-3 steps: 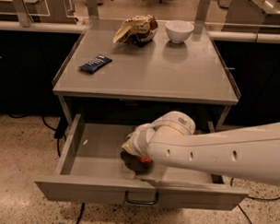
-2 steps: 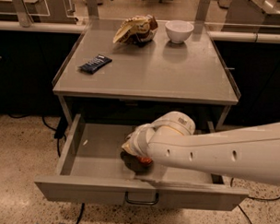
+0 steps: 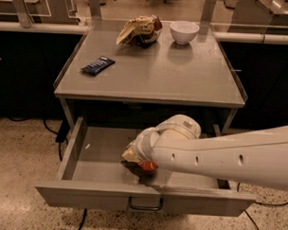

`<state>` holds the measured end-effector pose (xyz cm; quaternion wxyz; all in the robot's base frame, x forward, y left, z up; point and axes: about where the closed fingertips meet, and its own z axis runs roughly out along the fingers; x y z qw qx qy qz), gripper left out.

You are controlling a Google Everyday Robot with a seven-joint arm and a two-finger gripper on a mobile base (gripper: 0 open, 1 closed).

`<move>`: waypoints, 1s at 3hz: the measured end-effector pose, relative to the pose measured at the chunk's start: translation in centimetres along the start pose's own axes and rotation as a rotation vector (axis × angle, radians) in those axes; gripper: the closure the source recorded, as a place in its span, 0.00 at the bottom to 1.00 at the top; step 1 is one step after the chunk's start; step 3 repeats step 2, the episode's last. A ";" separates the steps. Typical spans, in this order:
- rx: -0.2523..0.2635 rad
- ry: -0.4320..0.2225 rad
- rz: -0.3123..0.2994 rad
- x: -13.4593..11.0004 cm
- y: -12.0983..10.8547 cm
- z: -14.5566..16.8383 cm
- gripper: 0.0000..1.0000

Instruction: Place coke can into top drawer

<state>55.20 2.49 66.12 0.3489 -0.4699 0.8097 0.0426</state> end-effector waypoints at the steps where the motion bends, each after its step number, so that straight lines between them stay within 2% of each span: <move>1: 0.000 0.000 0.000 0.0 0.0 0.0 0.00; 3: 0.000 0.000 0.000 0.0 0.0 0.0 0.00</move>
Offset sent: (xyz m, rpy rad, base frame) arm 0.0000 0.0000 0.0000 0.0000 0.0000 0.0000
